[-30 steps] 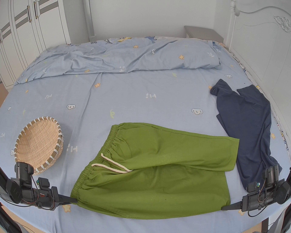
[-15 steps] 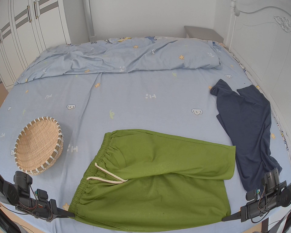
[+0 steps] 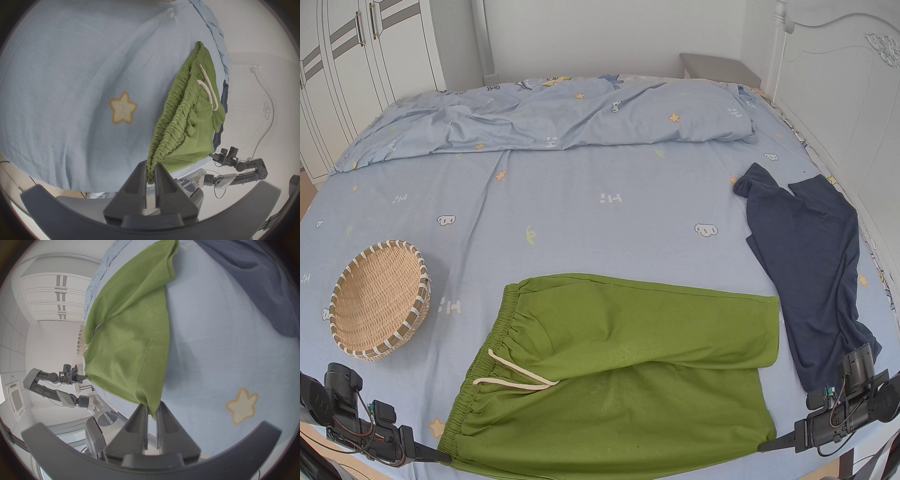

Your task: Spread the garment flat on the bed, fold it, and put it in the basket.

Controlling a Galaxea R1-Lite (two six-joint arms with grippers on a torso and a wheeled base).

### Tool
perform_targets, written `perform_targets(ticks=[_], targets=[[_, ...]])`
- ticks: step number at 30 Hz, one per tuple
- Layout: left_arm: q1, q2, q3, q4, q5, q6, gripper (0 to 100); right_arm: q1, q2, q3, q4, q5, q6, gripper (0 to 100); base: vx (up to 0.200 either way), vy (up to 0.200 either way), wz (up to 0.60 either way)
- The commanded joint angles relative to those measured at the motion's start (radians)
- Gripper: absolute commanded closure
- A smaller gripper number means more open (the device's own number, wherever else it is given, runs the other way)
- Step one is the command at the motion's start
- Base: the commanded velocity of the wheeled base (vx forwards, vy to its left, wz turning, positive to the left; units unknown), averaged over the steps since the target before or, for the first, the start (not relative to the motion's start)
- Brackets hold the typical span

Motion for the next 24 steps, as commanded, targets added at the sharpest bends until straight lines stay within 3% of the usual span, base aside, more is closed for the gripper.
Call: perform_targets(ticks=[1,9,10,20,24], targets=[[0.001,-0.007,0.011,-0.003,0.018,0.002,100,-0.014,0.042,-0.004,-0.005,-0.008,0.0,100,0.0,0.0,0.0],[-0.002,0.002,0.014,-0.002,0.021,0.04,100,-0.012,0.052,-0.006,-0.004,-0.008,-0.005,100,0.0,0.0,0.0],[0.0,0.003,0.014,0.0,0.021,0.043,0,-0.012,0.052,-0.006,-0.004,-0.008,-0.005,0,0.0,0.0,0.0],[0.003,-0.02,0.002,0.003,0.015,0.034,0,-0.012,0.028,0.005,-0.01,-0.004,-0.011,0,0.0,0.0,0.0],[0.014,-0.205,-0.09,0.113,0.016,-0.038,0,-0.026,-0.17,-0.015,0.002,-0.01,0.004,0,0.0,0.0,0.0]])
